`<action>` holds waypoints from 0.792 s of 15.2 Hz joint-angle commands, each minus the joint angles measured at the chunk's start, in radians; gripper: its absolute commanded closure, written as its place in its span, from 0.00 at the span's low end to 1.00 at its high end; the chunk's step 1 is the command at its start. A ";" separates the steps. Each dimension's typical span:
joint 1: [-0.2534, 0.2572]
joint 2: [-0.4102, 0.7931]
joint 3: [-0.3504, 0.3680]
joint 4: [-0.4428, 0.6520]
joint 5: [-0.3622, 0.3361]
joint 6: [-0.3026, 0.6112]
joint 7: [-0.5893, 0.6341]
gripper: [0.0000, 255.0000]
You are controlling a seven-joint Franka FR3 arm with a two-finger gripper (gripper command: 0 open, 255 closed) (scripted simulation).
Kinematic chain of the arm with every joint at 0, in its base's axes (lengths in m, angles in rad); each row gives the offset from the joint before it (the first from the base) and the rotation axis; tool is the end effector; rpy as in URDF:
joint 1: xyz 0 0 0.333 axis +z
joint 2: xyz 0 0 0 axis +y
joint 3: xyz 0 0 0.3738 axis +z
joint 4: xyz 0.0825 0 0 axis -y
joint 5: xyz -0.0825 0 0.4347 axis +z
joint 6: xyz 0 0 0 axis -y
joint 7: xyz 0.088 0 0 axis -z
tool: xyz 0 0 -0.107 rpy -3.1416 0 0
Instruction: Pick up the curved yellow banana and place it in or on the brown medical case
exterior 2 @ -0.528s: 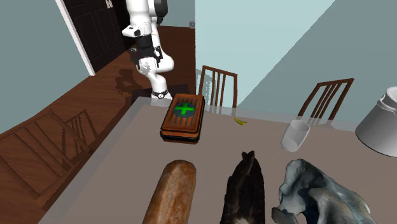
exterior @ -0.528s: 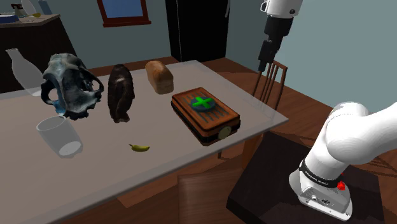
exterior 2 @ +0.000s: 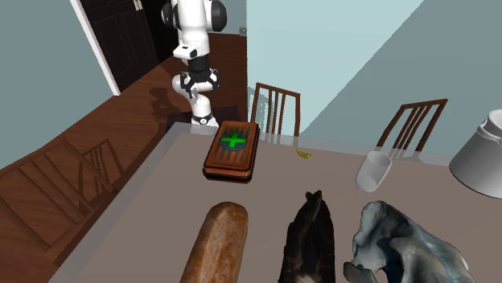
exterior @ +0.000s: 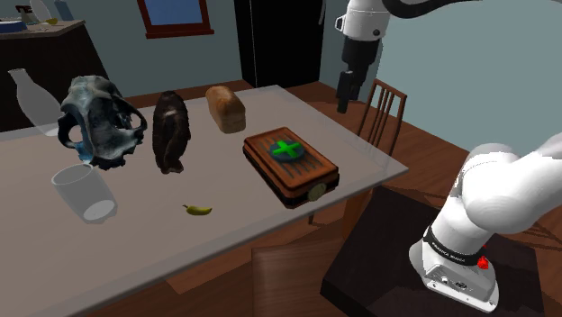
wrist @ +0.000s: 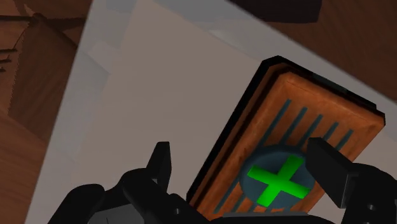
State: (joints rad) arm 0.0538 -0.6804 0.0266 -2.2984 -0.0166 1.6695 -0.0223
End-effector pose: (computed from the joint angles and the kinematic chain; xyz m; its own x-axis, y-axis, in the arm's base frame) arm 0.3593 0.0302 0.6350 0.9938 0.0990 0.0505 0.0973 -0.9947 0.0345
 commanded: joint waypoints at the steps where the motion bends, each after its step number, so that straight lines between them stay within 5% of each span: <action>1: 0.017 0.056 0.027 0.017 0.012 0.036 0.013 0.00; 12: 0.091 0.383 0.161 0.170 0.021 0.194 0.076 0.00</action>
State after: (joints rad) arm 0.1389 -0.3310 0.1749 -2.1514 0.0071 1.8546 0.0466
